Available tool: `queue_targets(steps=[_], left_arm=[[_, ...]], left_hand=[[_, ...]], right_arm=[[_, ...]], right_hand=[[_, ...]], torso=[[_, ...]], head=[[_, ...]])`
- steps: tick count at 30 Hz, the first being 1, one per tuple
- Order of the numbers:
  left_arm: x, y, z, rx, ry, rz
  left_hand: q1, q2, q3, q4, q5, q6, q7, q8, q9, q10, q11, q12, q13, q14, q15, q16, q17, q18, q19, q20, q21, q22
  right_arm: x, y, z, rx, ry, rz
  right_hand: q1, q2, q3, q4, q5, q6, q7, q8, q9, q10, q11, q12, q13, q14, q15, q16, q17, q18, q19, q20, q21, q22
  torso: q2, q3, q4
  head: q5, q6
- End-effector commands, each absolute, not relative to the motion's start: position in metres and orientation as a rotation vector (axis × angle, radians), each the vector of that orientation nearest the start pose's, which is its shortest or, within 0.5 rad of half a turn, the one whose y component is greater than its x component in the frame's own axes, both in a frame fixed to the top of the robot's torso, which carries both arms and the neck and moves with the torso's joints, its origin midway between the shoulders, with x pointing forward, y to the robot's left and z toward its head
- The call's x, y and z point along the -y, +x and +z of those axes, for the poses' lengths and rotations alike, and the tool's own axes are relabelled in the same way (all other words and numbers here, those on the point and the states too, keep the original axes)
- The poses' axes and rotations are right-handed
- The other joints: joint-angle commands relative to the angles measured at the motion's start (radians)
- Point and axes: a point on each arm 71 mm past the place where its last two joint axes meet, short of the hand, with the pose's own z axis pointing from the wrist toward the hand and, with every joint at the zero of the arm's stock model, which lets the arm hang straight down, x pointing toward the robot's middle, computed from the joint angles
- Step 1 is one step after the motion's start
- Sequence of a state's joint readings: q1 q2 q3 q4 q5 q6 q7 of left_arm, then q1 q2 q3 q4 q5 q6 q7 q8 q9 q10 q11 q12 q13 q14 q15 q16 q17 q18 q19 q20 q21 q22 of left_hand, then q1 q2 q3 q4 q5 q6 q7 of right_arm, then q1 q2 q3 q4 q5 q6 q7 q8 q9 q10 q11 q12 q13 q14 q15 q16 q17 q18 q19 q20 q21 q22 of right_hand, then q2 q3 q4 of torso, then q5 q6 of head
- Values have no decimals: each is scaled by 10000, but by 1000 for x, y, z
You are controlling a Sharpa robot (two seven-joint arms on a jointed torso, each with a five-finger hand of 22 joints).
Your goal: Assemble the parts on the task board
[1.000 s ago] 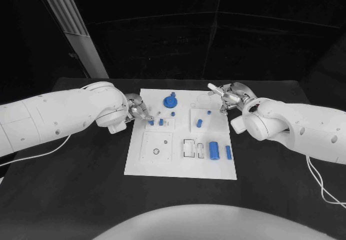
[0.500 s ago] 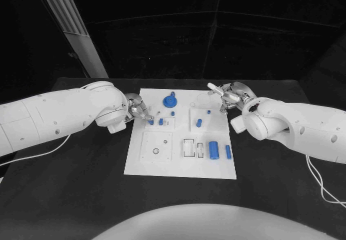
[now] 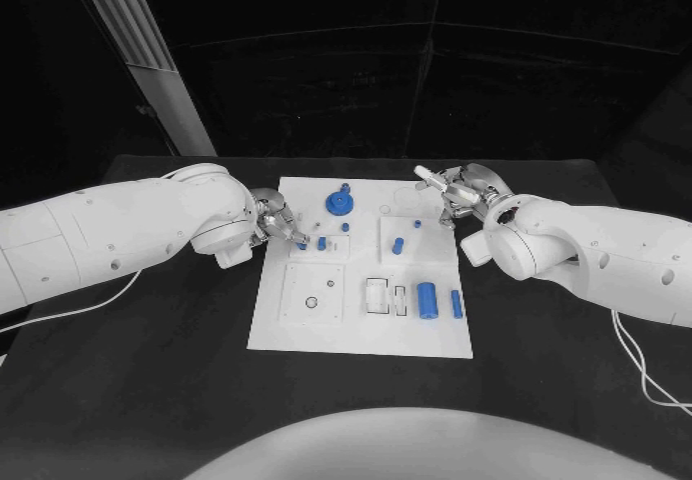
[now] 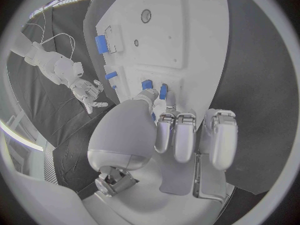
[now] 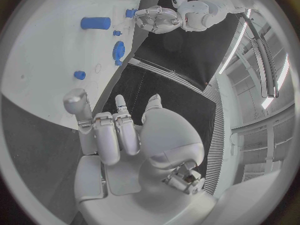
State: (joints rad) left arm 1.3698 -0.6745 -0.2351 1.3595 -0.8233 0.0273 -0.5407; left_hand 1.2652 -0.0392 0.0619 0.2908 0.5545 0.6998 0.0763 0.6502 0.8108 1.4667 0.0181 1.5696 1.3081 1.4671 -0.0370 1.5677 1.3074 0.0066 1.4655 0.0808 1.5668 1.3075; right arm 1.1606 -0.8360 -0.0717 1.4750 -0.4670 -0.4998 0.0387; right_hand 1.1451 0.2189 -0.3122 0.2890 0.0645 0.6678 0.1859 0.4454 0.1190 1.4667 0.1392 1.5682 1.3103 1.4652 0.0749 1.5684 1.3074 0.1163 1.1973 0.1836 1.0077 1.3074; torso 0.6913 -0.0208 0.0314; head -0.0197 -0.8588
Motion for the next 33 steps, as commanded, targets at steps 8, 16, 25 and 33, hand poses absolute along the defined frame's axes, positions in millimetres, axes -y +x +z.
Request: queue_targets(steps=[8, 16, 25, 33], left_arm=[[-188, 509, -218, -23414, -3528, -4241], [-186, 509, -217, -23197, -3495, -4588], [-186, 509, -216, -23029, -3536, -4734], [-187, 509, -217, -23179, -3548, -4538]], left_hand=[[-1677, -85, -944, 37, -163, -8, 148, -12, -149, 1041, 112, 12, 2627, 1037, 175, 31, 2634, -66, 1053, 152, 40, 2633], [-2823, -11, -1475, 51, -1184, 76, 124, 131, -186, 1041, 87, 12, 2627, 1037, 168, 31, 2634, -66, 1053, 161, 40, 2633], [-3059, 206, -1511, 44, -1347, 106, 112, 190, -193, 1041, 77, 12, 2627, 1037, 163, 31, 2634, -66, 1053, 159, 40, 2633], [-3073, 309, -1497, 31, -1356, 134, 103, 223, -188, 1041, 71, 12, 2627, 1037, 157, 31, 2634, -66, 1053, 157, 40, 2633]], right_arm=[[229, 488, -221, -16588, 8916, 9985], [229, 488, -221, -16585, 8911, 9974], [229, 488, -221, -16590, 8913, 9971], [229, 488, -221, -16592, 8910, 9976]], right_hand=[[78, 54, -69, 5, 66, 11, 193, 50, -15, 1041, -71, 26, 2605, 1056, -48, 24, 2634, 87, 3, -61, -38, 756], [85, 65, -68, 4, 67, 13, 192, 58, -17, 1041, -72, 26, 2605, 1056, -49, 24, 2634, 89, 0, -61, -48, 756], [87, 67, -68, 4, 67, 13, 192, 60, -17, 1041, -72, 26, 2605, 1056, -49, 24, 2634, 90, -3, -62, -53, 754], [87, 67, -68, 4, 67, 13, 192, 60, -17, 1041, -72, 26, 2605, 1056, -49, 24, 2634, 90, -3, -62, -53, 754]], torso=[[-1, 1, 8], [3, 0, 0], [8, -2, 0], [0, 2, 1]], head=[[0, 32], [4, 44], [-8, 42], [-5, 45]])
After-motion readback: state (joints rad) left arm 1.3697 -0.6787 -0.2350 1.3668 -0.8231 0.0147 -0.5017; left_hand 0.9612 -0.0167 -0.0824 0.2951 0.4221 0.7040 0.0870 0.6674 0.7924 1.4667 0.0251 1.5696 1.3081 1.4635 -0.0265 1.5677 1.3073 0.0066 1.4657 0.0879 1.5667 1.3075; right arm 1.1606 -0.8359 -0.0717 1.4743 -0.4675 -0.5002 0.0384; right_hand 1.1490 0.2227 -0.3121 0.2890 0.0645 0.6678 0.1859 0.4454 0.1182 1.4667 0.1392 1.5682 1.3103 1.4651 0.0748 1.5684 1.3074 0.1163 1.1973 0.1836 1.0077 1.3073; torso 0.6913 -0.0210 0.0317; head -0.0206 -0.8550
